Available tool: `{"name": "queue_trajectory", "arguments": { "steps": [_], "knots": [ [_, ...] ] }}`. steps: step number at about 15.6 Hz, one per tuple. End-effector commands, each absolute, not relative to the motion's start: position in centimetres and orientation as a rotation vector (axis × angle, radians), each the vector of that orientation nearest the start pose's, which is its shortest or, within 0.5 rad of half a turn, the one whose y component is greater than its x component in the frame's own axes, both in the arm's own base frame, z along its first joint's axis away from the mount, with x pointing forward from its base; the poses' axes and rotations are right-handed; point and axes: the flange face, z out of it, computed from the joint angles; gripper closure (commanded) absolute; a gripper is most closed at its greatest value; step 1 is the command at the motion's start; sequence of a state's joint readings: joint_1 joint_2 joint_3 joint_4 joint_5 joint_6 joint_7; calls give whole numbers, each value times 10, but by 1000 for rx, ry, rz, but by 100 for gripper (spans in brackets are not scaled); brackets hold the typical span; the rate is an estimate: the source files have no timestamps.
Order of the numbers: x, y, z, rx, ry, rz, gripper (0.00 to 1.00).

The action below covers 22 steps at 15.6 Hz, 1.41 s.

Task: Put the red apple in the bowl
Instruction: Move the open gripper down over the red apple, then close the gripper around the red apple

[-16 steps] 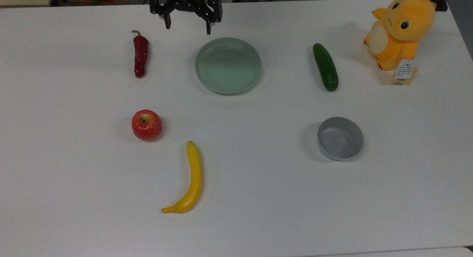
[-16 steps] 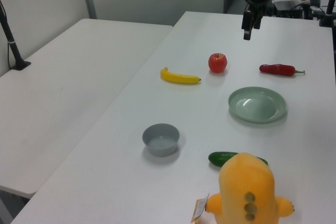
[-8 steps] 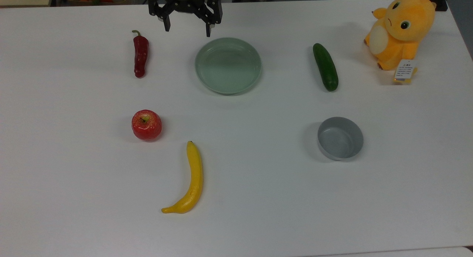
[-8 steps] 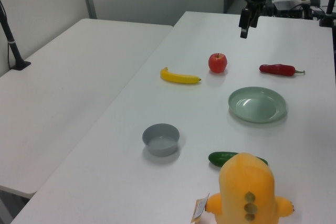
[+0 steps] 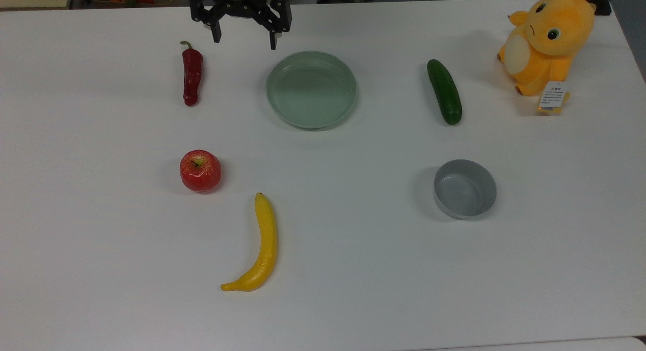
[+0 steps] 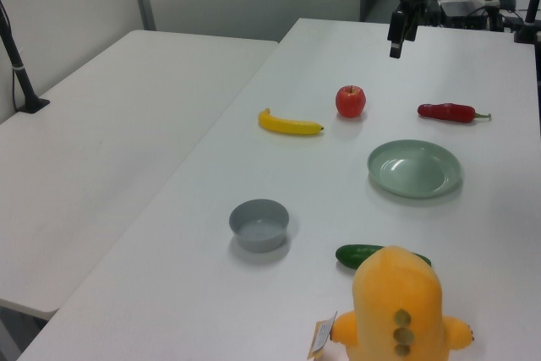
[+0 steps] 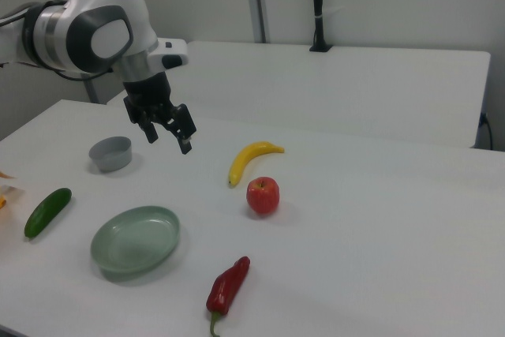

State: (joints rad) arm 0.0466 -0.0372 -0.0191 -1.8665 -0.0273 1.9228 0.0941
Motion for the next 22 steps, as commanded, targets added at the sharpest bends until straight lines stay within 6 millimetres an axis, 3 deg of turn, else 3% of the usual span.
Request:
{"name": "queue_trajectory", "arguments": {
  "steps": [1,5,9,10,17,22],
  "knots": [
    [565,-7,523,-3154,102,-151,0],
    [583,-36,510,-3153,187,-216,0],
    [618,-65,483,-3152,260,-293,0],
    [629,-69,468,-3153,269,-279,0],
    [677,-73,408,-3142,348,-329,0],
    [693,-70,376,-3167,348,-294,0]
  ]
}}
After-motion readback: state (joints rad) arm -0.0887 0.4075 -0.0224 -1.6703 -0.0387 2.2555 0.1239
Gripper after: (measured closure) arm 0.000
